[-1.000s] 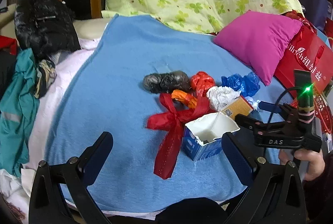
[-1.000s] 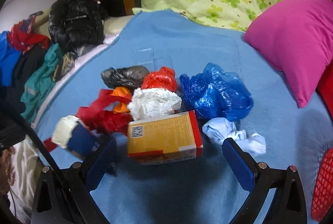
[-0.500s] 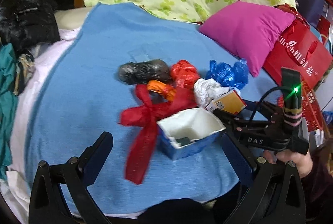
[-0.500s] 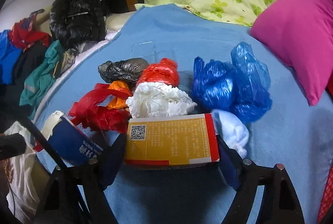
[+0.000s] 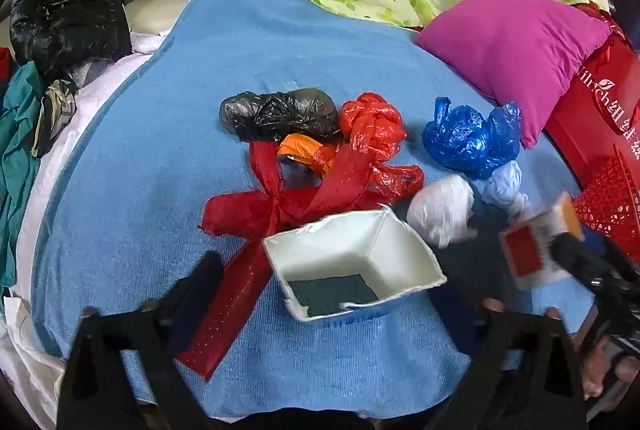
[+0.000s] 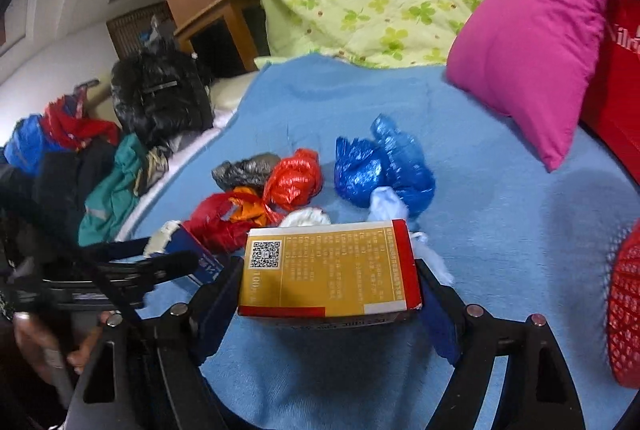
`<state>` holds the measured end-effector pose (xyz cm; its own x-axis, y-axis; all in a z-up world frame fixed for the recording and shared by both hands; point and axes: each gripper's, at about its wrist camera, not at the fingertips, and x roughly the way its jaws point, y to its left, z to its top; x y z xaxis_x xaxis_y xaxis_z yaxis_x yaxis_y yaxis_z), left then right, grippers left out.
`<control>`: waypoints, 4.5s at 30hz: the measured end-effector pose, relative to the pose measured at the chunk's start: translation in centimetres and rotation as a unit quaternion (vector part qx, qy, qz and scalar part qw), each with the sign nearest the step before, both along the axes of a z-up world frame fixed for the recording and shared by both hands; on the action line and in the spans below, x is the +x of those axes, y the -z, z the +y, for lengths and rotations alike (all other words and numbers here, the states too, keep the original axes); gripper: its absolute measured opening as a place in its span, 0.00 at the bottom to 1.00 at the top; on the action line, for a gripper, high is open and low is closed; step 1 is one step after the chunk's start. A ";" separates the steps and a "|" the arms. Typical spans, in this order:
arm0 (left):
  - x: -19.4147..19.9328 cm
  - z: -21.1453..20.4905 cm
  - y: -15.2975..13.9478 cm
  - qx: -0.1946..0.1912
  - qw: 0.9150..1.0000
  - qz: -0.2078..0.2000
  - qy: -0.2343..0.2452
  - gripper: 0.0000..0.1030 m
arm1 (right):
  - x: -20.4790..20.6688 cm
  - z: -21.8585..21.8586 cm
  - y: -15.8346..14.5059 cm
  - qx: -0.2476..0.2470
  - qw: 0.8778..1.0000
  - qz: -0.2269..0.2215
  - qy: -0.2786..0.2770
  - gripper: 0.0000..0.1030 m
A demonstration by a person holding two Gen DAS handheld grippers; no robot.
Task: Collect trash
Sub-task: 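Grasp the yellow medicine box with the right tool while the left tool grasps the milk carton, then carry both items to the red wastebasket and open both tools to drop them, then grasp the light blue cloth with the right tool while the left tool grasps the red ribbon, then carry the cloth and ribbon to the red wastebasket and release both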
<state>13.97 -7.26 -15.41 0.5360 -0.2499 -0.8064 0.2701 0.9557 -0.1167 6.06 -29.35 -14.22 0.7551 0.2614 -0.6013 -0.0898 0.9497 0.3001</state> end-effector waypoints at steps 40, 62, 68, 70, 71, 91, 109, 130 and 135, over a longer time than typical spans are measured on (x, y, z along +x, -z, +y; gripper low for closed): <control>-8.0 -27.9 -15.4 -0.078 0.928 -0.127 0.340 0.59 | -20.6 -26.0 -7.5 0.121 0.933 -0.158 0.299 0.82; -4.3 -14.4 -14.3 -0.013 0.964 -0.171 0.205 0.78 | -20.6 -20.8 -9.5 0.084 0.951 -0.186 0.231 0.86; -2.8 -0.2 -13.6 0.063 0.976 -0.202 0.058 0.81 | -16.3 -14.3 -10.6 0.063 0.971 -0.180 0.143 0.86; -3.1 2.6 -12.8 0.070 0.977 -0.196 0.037 0.81 | -13.8 -11.9 -10.0 0.060 0.979 -0.160 0.115 0.85; -3.3 3.7 -12.3 0.068 0.979 -0.192 0.031 0.81 | -12.7 -11.0 -9.7 0.060 0.982 -0.147 0.104 0.85; -1.9 1.8 -1.3 0.040 0.991 -0.063 0.112 0.81 | 2.6 -2.8 2.1 -0.024 0.999 0.047 -0.006 0.54; 2.8 1.8 4.2 -0.015 0.993 0.019 0.117 0.37 | 5.0 -2.0 4.9 -0.017 0.998 0.062 0.007 0.31; -5.3 4.6 -11.7 -0.044 0.982 -0.170 0.071 0.33 | -7.3 -2.6 -8.9 0.025 0.992 -0.114 0.051 0.31; -7.1 2.3 -13.7 -0.016 0.979 -0.192 0.069 0.34 | -9.1 -2.4 -10.5 0.025 0.989 -0.136 0.052 0.31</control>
